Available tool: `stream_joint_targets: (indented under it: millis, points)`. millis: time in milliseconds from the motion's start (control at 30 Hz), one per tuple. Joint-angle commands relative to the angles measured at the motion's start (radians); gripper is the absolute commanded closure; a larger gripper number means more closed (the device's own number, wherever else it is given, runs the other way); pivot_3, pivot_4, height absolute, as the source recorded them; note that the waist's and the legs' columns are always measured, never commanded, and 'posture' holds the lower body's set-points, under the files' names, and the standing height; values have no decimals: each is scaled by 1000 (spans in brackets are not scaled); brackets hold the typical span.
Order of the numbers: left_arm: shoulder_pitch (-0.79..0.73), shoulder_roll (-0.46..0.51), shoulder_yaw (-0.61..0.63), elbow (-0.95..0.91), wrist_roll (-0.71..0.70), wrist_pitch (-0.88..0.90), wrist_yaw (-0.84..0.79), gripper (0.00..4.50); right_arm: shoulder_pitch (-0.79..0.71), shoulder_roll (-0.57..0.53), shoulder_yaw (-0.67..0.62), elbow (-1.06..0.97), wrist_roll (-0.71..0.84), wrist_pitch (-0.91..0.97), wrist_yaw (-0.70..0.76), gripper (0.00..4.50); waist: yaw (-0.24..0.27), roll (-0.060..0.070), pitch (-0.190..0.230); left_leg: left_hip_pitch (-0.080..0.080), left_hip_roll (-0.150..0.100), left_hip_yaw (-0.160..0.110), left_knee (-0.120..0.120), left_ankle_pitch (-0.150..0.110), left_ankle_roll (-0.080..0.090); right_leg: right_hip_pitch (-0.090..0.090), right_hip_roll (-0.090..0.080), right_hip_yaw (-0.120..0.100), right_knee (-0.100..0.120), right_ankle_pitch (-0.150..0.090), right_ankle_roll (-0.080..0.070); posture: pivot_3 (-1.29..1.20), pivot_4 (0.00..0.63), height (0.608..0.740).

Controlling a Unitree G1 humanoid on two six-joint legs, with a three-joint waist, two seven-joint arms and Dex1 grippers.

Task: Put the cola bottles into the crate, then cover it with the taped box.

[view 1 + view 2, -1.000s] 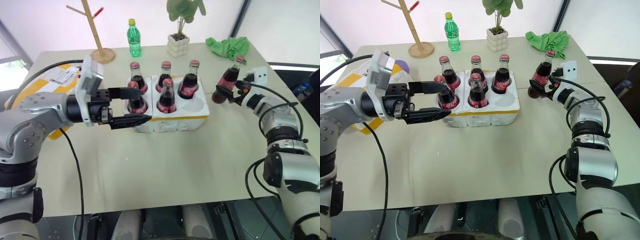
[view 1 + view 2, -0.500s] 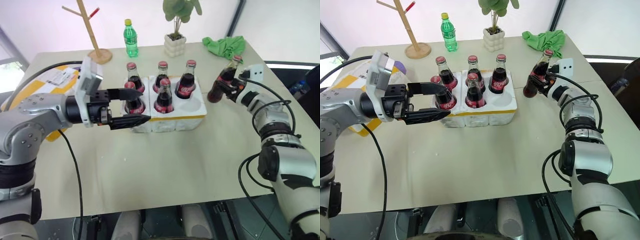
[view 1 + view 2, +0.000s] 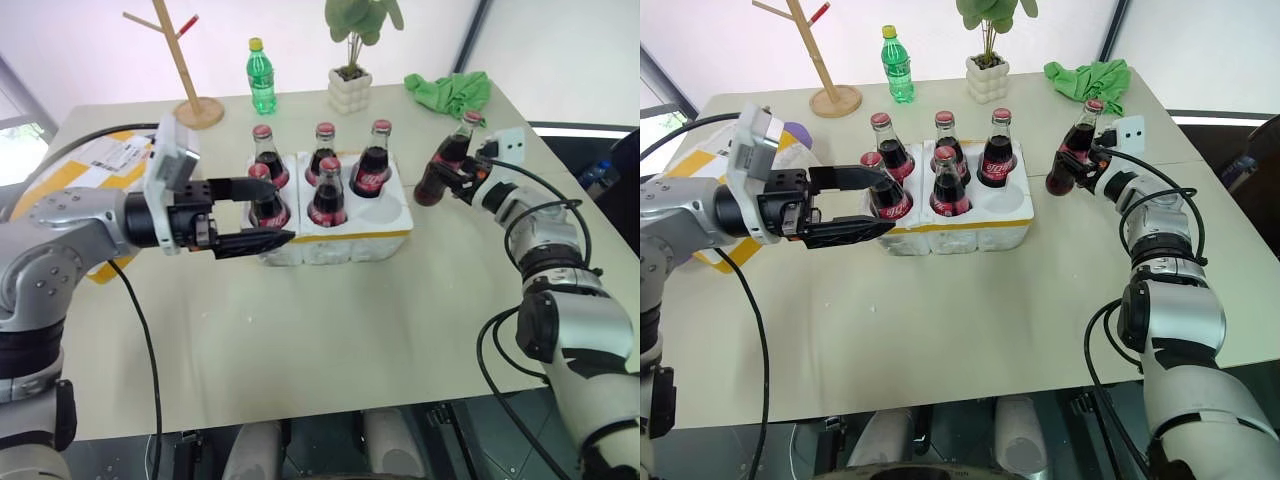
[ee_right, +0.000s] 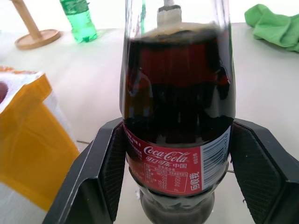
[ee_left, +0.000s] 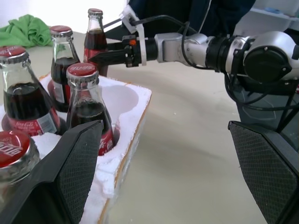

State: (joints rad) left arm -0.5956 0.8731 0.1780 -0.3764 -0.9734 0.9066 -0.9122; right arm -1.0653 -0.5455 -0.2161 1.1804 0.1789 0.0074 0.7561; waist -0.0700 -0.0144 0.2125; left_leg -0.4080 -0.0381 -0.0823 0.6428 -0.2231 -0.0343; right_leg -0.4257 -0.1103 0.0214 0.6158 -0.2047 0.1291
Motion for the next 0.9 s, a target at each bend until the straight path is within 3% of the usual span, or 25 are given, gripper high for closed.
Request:
stream_joint_targets:
  millis: [33, 367, 900]
  points:
    - [0, 20, 45, -34, -18, -7, 2, 0, -38, -29, 0, -54, 1, -4, 29, 1863, 1, 0, 0, 0, 0, 0, 0, 0, 0, 0, 0, 0, 0, 0, 0, 0, 150, 740]
    - [-8, 16, 52, -34, -18, -12, 7, 0, -64, -108, 6, -207, 29, 75, 145, 1863, 2, 2, 1, 0, 0, 0, 0, 0, 0, 0, 0, 0, 0, 0, 0, 0, 150, 740]
    - [-7, 3, 31, -3, 15, -47, -24, 0, 84, -192, -22, -849, 276, 522, 318, 1863, 15, 3, 2, -1, 0, 0, 0, 0, 0, -1, 0, 0, 0, 0, 0, 0, 150, 740]
